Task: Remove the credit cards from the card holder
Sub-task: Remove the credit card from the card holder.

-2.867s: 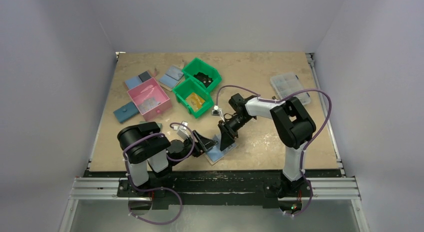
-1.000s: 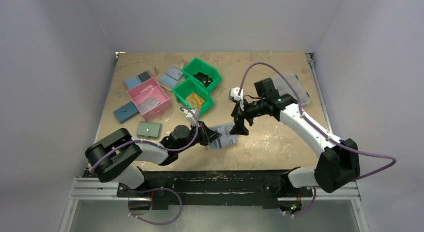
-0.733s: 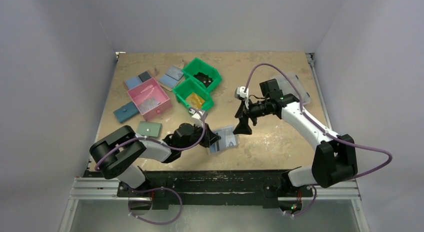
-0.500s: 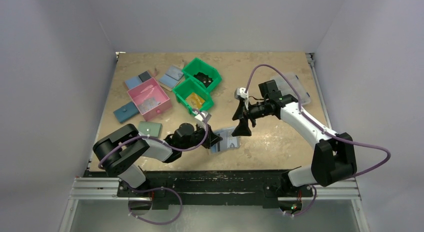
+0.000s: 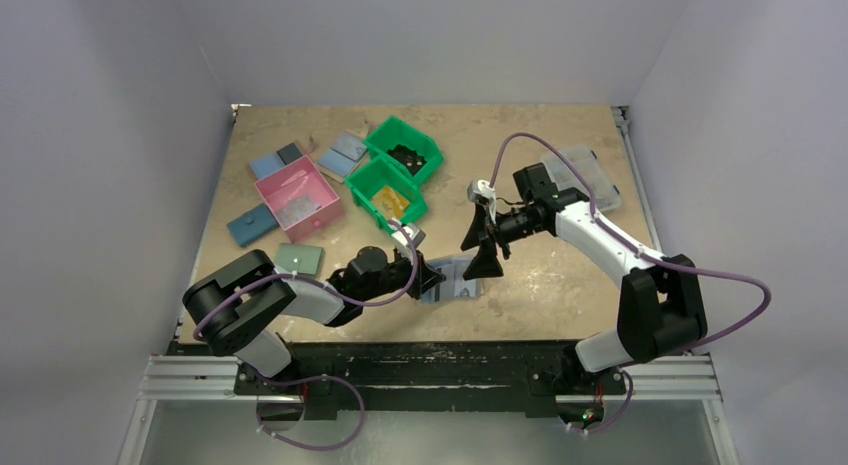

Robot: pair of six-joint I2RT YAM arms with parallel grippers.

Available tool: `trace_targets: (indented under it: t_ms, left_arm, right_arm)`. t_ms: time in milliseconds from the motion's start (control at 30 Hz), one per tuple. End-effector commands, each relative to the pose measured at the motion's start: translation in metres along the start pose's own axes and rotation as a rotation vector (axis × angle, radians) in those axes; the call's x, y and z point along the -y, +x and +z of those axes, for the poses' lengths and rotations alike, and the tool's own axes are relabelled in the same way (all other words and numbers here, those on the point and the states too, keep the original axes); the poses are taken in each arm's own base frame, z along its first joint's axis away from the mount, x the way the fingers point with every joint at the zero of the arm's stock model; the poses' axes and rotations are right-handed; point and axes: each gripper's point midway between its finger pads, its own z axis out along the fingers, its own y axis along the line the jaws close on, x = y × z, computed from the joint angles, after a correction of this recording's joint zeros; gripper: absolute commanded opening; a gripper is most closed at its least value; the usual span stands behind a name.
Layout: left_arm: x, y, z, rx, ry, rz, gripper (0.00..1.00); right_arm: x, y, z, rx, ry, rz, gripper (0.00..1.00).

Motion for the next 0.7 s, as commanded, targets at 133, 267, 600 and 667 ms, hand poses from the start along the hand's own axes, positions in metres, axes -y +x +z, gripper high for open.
trace_targets:
  t_ms: [133,267,600,667]
  left_arm:
    - [0.013,-0.024,-0.002,0.089,0.059,0.059,0.0]
    - [0.014,-0.026,-0.002,0.102,0.061,0.053,0.0]
    - [0.024,-0.033,-0.011,0.171,0.114,0.01,0.0]
    - [0.029,-0.035,-0.013,0.186,0.142,0.002,0.0]
  right_arm:
    - [-0.009,-0.011,0.001,0.039,-0.059,0.015,0.91]
    - [-0.007,-0.007,0.005,0.033,-0.078,0.062,0.8]
    - [-0.003,0.004,0.013,-0.009,-0.088,0.109,0.65]
    - [-0.001,0.008,0.015,-0.024,-0.088,0.119,0.64]
